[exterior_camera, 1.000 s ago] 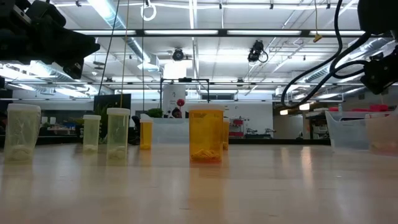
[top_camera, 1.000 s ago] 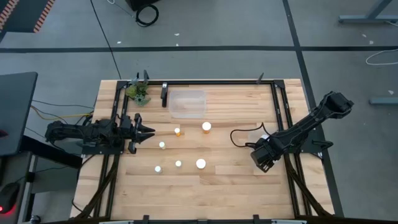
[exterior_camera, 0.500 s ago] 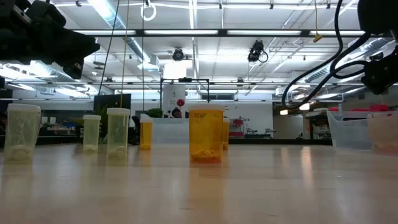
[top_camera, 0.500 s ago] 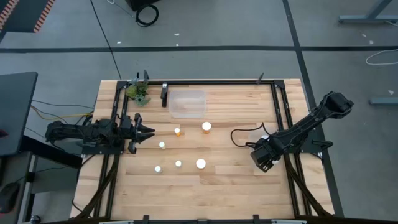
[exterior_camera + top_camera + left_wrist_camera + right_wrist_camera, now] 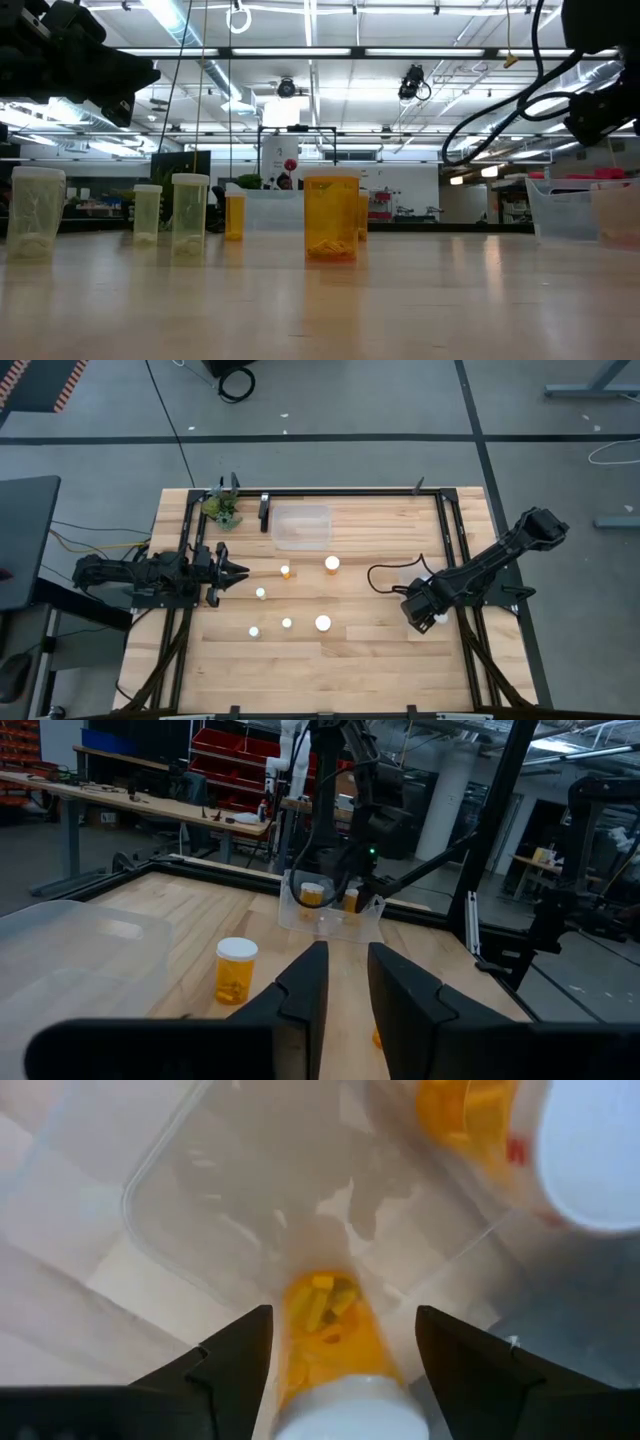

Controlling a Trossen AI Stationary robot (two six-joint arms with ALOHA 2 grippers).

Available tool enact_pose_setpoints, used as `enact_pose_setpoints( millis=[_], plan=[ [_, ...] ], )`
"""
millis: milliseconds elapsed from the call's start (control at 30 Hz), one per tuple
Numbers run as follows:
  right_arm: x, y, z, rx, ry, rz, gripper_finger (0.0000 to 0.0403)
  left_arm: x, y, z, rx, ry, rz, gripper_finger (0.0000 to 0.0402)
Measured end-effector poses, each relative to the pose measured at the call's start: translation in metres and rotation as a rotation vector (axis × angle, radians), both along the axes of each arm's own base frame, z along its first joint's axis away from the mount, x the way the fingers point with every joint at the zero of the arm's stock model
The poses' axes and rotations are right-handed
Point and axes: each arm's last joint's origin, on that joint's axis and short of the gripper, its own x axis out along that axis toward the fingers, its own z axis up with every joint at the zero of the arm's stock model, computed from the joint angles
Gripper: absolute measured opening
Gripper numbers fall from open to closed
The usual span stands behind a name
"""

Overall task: Pick and place medicine bottles into bin by pill shape (circle, oval)
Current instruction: Put the large orange pill bottle into the bottom transparent bin, then adjust the large orange pill bottle in the bottom transparent bin

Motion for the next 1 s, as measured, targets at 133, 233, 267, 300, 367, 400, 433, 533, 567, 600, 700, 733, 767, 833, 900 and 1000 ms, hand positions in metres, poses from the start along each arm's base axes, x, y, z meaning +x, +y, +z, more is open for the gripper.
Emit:
enact_pose_setpoints(
  millis=[133,233,267,300,367,400,433,533,567,600,700,733,767,833,900,1000],
  plan=[
    [0.003,-0.006,0.000,-0.010,-0.012,0.014,0.0253,0.000,0.000,0.000,0.000,0.000,0.000,0.0087],
    [0.006,-0.011,0.000,-0.028,-0.027,0.022,0.0253,0.000,0.000,0.000,0.001,0.000,0.000,0.0089],
    [0.006,-0.013,0.000,-0.034,-0.030,0.025,0.0253,0.000,0.000,0.000,0.000,0.000,0.000,0.0089],
    [0.007,-0.014,0.000,-0.035,-0.036,0.024,0.0253,0.000,0.000,0.000,0.000,0.000,0.000,0.0088],
    [0.011,-0.016,0.000,-0.027,-0.057,0.019,0.0253,0.000,0.000,0.000,0.000,0.000,0.000,0.0085],
    [0.012,-0.017,0.000,-0.021,-0.072,0.017,0.0253,0.000,0.000,0.000,0.000,0.000,0.000,0.0083],
    [0.014,-0.018,-0.001,-0.017,-0.089,0.018,0.0253,0.000,0.000,0.000,0.000,0.000,0.000,0.0082],
    [0.020,-0.019,-0.001,-0.028,-0.143,0.028,0.0253,0.000,0.000,0.000,0.000,0.000,0.000,0.0080],
    [0.021,-0.020,-0.001,-0.036,-0.152,0.029,0.0253,0.000,0.000,0.000,0.000,0.000,0.000,0.0081],
    [0.021,-0.021,-0.001,-0.041,-0.156,0.025,0.0253,0.000,0.000,0.000,0.000,0.000,0.000,0.0082],
    [0.023,-0.022,-0.001,-0.039,-0.172,0.013,0.0253,0.000,0.000,0.000,0.000,0.000,0.000,0.0086],
    [0.024,-0.023,0.000,-0.039,-0.181,0.009,0.0253,0.000,0.000,0.000,0.000,0.000,0.000,0.0087],
    [0.025,-0.023,0.000,-0.039,-0.191,0.005,0.0253,0.000,0.000,0.000,0.000,0.000,0.000,0.0089],
    [0.027,-0.025,0.000,-0.057,-0.204,-0.003,0.0253,0.000,0.000,0.000,0.001,0.000,0.000,0.0090],
    [0.028,-0.028,0.000,-0.081,-0.213,-0.015,0.0253,0.000,0.000,0.000,0.000,0.000,0.000,0.0091],
    [0.028,-0.033,0.000,-0.105,-0.210,-0.035,0.0253,0.000,0.000,0.000,0.000,0.000,0.001,0.0089]
  ],
)
